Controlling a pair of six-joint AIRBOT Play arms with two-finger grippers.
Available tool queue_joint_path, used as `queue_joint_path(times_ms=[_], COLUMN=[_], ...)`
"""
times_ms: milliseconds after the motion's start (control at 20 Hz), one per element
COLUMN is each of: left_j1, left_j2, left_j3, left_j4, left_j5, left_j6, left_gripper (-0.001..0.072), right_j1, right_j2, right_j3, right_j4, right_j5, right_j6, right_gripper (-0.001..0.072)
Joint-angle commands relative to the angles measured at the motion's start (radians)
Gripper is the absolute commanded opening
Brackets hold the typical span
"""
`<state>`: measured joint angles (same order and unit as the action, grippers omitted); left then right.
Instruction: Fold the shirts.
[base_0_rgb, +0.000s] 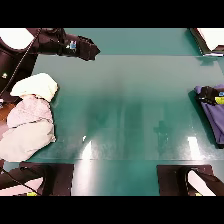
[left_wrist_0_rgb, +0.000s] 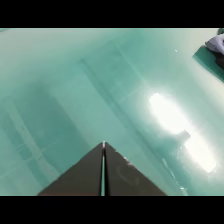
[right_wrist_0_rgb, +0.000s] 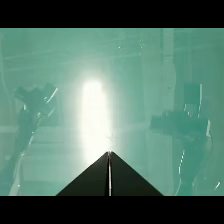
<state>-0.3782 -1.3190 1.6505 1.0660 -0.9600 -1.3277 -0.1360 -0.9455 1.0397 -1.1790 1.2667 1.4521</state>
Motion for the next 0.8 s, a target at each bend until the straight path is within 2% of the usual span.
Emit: queue_joint_path(times_ms=[0, 550, 650, 750], left_j1=[0.001, 0.001, 0.001, 0.006], left_j2=[0.0, 0.0, 0.0, 0.002], left_j3=[0.0, 0.0, 0.0, 0.001], left_j4=[0.0, 0.0, -0.024, 0.038], left_j5=[0.002, 0.003, 0.037, 0.064], left_j6=[0.0, 0.0, -0.008, 0.019], left_gripper=[0.0026, 0.0026, 0.0026, 0.0026], right_j1=[0.001, 0.001, 0.001, 0.001], right_j2=[0.001, 0.001, 0.001, 0.001], right_j3=[0.0, -0.001, -0.001, -0.001], right_j4=[0.001, 0.001, 0.001, 0.001], right_j5=[0.0, 0.002, 0.002, 0.002], right_j6=[0.0, 0.0, 0.0, 0.0], right_gripper=[0.0017, 0.0017, 0.0017, 0.0017])
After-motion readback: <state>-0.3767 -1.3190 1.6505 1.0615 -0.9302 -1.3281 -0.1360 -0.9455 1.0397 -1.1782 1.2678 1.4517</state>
